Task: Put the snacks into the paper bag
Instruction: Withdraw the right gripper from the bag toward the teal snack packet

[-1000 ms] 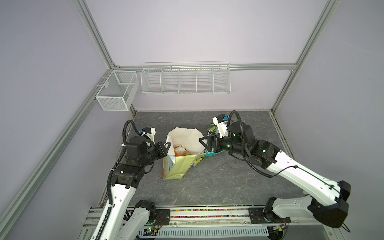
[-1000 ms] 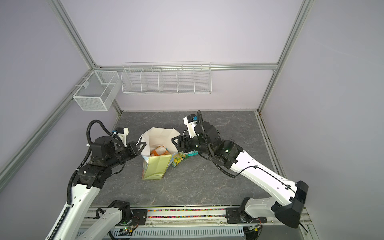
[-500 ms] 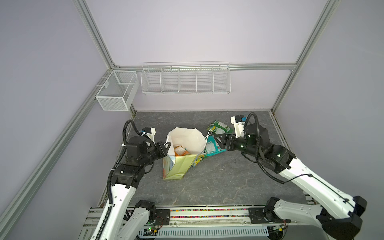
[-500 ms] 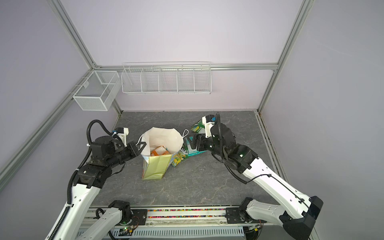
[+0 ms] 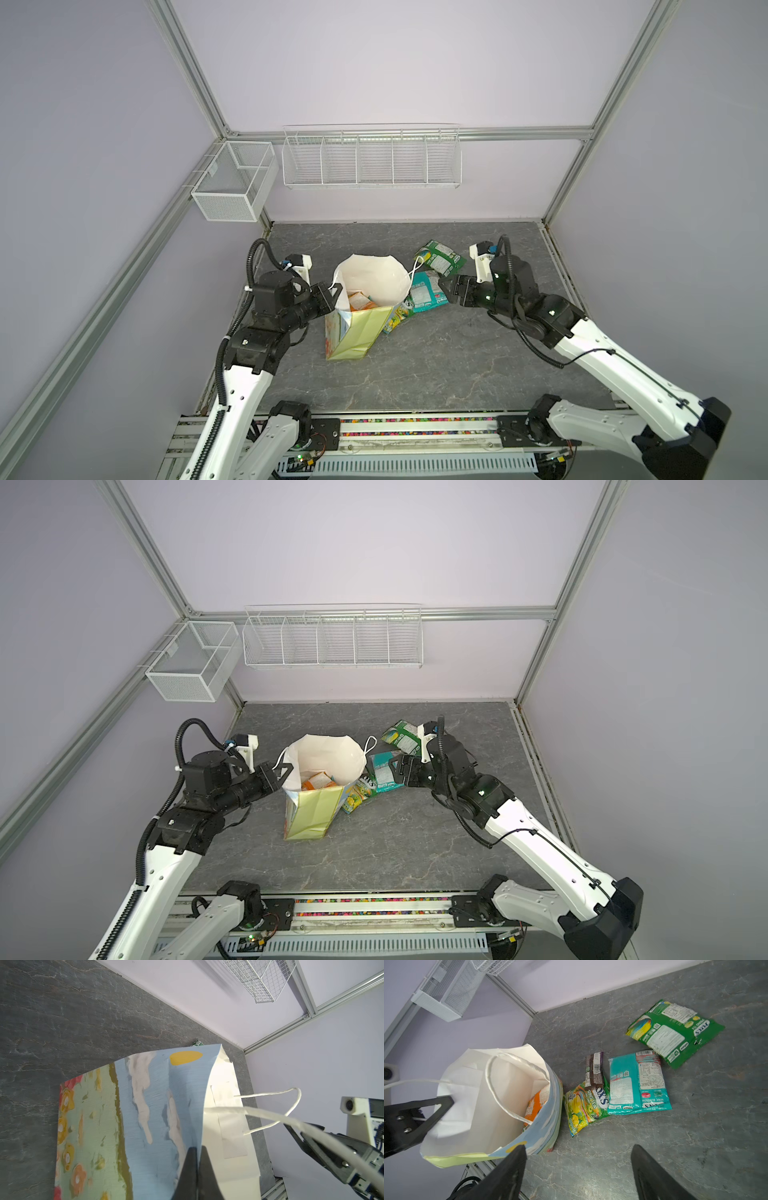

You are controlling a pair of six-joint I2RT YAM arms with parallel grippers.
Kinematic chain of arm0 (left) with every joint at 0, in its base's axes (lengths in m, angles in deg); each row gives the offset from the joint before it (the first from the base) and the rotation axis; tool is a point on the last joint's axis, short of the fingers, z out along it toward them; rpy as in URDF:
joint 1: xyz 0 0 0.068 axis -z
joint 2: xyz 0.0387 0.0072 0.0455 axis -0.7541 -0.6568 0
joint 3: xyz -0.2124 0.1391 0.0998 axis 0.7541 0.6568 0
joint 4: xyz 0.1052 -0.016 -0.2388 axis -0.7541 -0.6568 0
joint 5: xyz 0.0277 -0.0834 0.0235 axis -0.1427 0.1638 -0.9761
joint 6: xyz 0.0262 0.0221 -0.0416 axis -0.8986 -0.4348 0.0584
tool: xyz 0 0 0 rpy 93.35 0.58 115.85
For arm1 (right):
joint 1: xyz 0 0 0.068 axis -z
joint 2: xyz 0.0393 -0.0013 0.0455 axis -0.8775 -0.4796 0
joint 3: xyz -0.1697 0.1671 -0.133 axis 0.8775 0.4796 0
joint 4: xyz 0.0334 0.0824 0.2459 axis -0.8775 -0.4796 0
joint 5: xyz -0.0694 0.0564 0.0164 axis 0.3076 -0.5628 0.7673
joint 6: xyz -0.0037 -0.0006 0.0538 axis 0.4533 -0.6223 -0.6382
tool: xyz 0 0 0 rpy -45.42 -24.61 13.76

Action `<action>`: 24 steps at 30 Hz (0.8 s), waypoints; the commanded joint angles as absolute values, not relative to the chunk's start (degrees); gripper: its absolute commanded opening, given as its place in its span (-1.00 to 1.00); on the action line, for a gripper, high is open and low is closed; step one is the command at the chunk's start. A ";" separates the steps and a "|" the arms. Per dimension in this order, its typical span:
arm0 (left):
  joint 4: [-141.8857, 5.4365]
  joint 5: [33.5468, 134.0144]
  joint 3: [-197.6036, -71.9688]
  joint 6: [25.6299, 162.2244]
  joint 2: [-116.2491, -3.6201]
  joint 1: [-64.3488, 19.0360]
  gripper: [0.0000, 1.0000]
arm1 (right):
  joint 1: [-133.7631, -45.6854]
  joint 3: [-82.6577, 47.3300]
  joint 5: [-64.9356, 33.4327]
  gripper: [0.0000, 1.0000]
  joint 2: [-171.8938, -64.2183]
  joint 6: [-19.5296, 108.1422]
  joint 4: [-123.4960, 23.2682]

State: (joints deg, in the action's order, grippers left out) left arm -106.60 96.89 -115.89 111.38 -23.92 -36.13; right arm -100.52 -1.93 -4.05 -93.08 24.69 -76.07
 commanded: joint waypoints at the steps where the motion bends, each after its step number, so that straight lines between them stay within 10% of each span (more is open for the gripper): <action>1: -104.17 97.14 -116.49 111.11 -23.67 -35.98 -1.00 | -99.39 0.63 -5.57 0.64 -91.78 23.05 -75.48; 24: -104.17 97.14 -115.61 111.25 -22.88 -36.00 -1.00 | -88.39 17.14 -17.49 0.64 -91.07 18.31 -65.65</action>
